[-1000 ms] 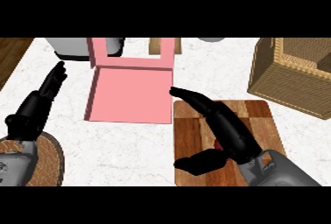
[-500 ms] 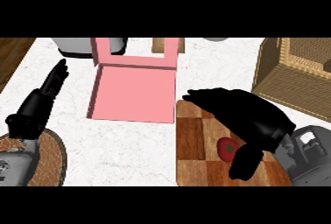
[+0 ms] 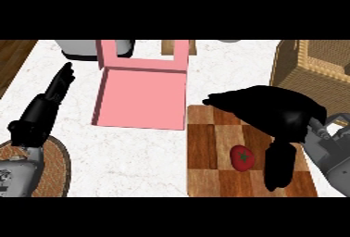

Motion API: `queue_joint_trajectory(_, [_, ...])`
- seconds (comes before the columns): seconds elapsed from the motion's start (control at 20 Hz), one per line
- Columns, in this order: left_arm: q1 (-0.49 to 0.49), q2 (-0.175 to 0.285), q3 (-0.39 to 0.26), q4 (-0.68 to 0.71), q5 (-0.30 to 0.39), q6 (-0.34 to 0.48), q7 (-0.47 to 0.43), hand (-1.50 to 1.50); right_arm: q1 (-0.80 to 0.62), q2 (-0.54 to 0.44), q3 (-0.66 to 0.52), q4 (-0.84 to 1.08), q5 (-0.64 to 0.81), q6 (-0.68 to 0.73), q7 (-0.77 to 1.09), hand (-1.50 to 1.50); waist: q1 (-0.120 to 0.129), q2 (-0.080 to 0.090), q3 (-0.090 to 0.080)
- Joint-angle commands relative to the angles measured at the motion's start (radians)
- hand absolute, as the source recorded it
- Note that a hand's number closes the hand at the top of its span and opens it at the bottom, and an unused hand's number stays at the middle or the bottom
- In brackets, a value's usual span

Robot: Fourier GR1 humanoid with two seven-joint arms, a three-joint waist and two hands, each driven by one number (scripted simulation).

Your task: Pick the tomato from the cutting board and place it in the basket

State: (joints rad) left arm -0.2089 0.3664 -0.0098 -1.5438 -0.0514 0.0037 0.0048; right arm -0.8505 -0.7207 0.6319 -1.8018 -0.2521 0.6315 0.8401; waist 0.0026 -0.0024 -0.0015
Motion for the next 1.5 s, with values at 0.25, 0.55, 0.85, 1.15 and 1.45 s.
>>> queue_joint_trajectory(0.25, [0.000,0.000,0.040,0.030,0.011,-0.052,-0.033,0.00,0.094,0.053,-0.011,0.050,0.132,0.133,-0.031,-1.50,0.000,0.002,0.001])
queue_joint_trajectory(0.55, [0.018,-0.032,0.013,-0.031,-0.026,-0.023,0.003,0.00,0.180,0.114,0.095,0.108,0.297,0.136,-0.074,-1.50,0.004,0.003,0.002])
queue_joint_trajectory(0.85, [0.004,-0.045,0.041,0.013,-0.048,-0.029,-0.018,0.00,0.223,0.174,0.050,0.193,0.465,0.188,-0.173,-1.50,0.001,0.003,0.002])
queue_joint_trajectory(1.15, [0.095,-0.085,0.009,-0.085,-0.079,-0.022,-0.017,0.00,0.324,0.175,0.044,0.216,0.636,0.123,-0.304,-1.50,0.005,0.002,0.002])
queue_joint_trajectory(1.45, [0.030,-0.084,0.049,-0.054,-0.073,-0.055,0.007,0.00,0.397,0.207,0.000,0.207,0.765,0.120,-0.420,-1.50,-0.002,0.002,0.002])
